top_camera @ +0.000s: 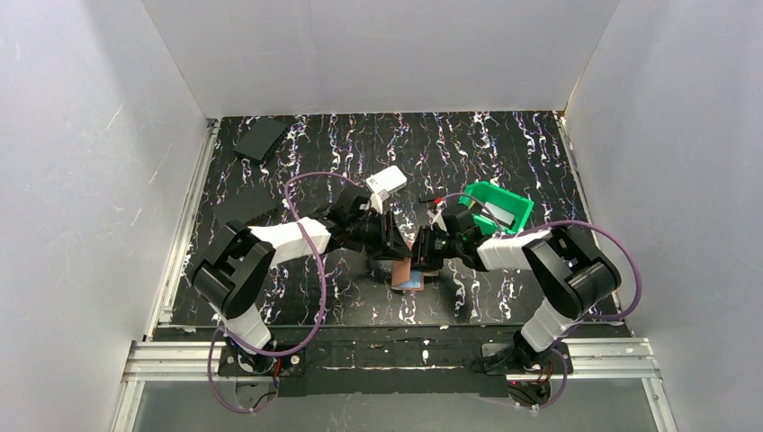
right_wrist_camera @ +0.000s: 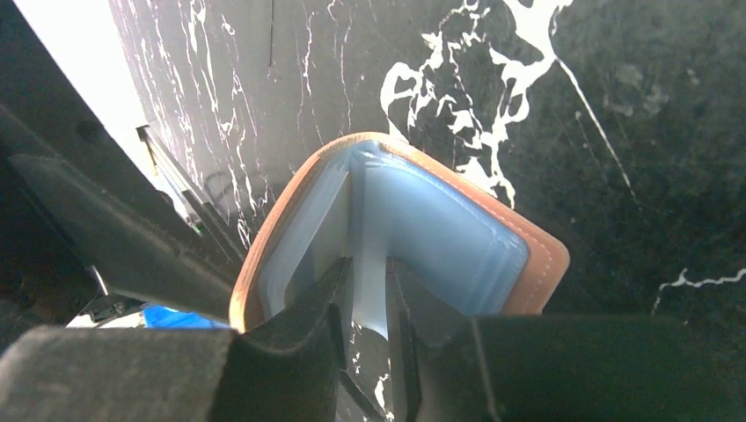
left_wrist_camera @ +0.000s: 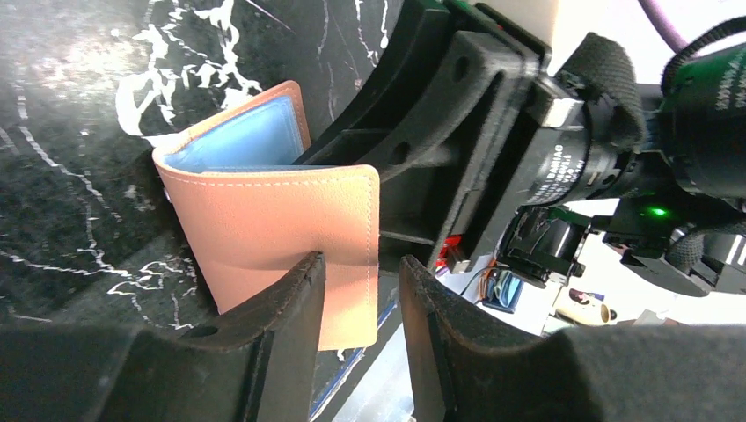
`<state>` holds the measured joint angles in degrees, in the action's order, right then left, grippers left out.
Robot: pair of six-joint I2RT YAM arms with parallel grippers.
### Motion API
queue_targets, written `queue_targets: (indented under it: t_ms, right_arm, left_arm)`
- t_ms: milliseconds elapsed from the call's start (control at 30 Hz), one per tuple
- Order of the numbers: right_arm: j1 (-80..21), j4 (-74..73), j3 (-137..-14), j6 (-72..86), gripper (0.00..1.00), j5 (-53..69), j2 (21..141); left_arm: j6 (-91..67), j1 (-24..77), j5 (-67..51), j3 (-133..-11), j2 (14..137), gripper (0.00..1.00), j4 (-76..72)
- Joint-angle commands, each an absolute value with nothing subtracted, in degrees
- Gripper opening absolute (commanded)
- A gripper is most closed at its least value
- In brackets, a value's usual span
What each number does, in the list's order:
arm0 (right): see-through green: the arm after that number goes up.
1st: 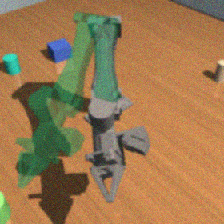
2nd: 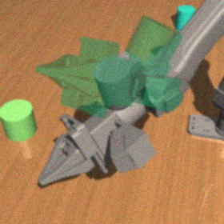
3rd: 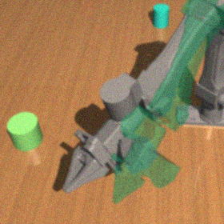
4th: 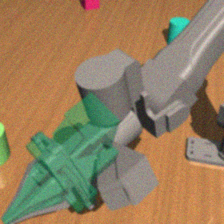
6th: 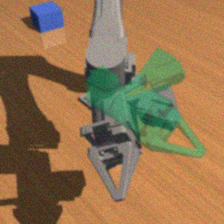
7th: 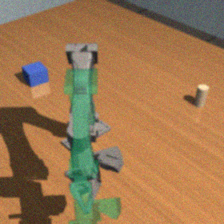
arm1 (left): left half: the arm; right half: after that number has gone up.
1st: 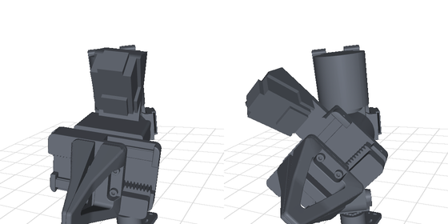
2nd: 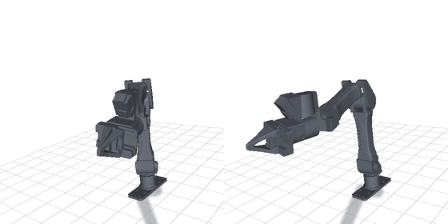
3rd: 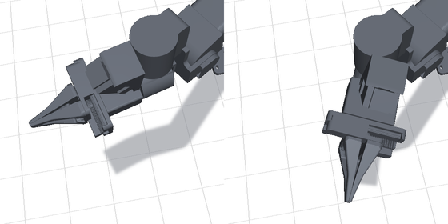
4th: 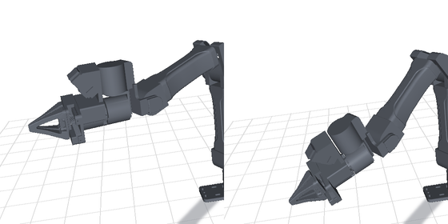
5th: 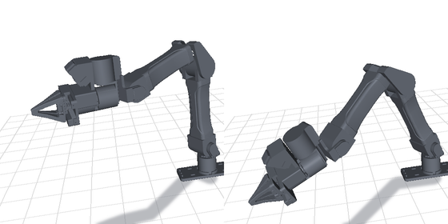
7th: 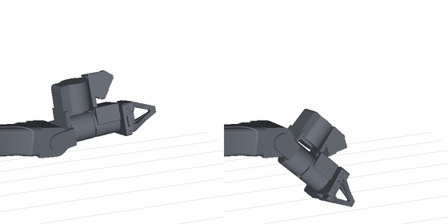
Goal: Put the credit cards into the card holder
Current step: Close the card holder at the center of the board.
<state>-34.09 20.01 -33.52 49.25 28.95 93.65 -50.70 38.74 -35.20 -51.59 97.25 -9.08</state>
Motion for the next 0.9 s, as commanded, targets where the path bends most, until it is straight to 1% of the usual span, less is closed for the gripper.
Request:
queue_targets:
  t_ms: [0,100,200,267,400,500,667,767,867]
  right_arm:
    - [-34.7,17.6,-38.3,45.4,0.32,28.2,93.4]
    - [-34.7,5.6,-41.1,39.2,0.36,24.5,91.9]
    - [-34.6,-2.6,-41.9,35.9,0.42,20.0,87.9]
    - [-34.6,-7.1,-42.5,34.2,0.43,17.6,86.0]
    - [-34.5,-11.2,-42.4,32.0,0.44,15.9,84.6]
    - [-34.2,-12.7,-42.4,31.4,0.42,15.1,83.8]
    - [-33.2,-20.7,-46.0,27.8,0.43,8.9,79.7]
    - [-30.4,-24.3,-46.9,25.8,0.46,8.0,77.0]
    - [-26.3,-24.8,-45.7,25.3,0.52,12.4,74.1]
  left_arm:
    - [-49.3,37.5,-36.9,-50.0,95.2,0.36,-9.1]
    - [-48.7,37.4,-37.6,-50.1,95.8,0.36,-9.1]
    - [-48.6,37.4,-38.5,-51.1,96.7,0.35,-9.1]
    - [-48.5,37.4,-38.5,-51.3,96.8,0.35,-9.1]
    - [-48.4,37.4,-39.1,-51.8,97.4,0.36,-9.1]
    - [-48.6,37.4,-39.4,-52.1,98.0,0.38,-9.1]
    - [-48.8,38.2,-40.9,-52.9,100.3,0.4,-9.7]
    - [-49.4,38.7,-42.0,-53.2,102.7,0.4,-10.8]
    - [-50.1,38.8,-43.3,-53.3,104.5,0.39,-12.0]
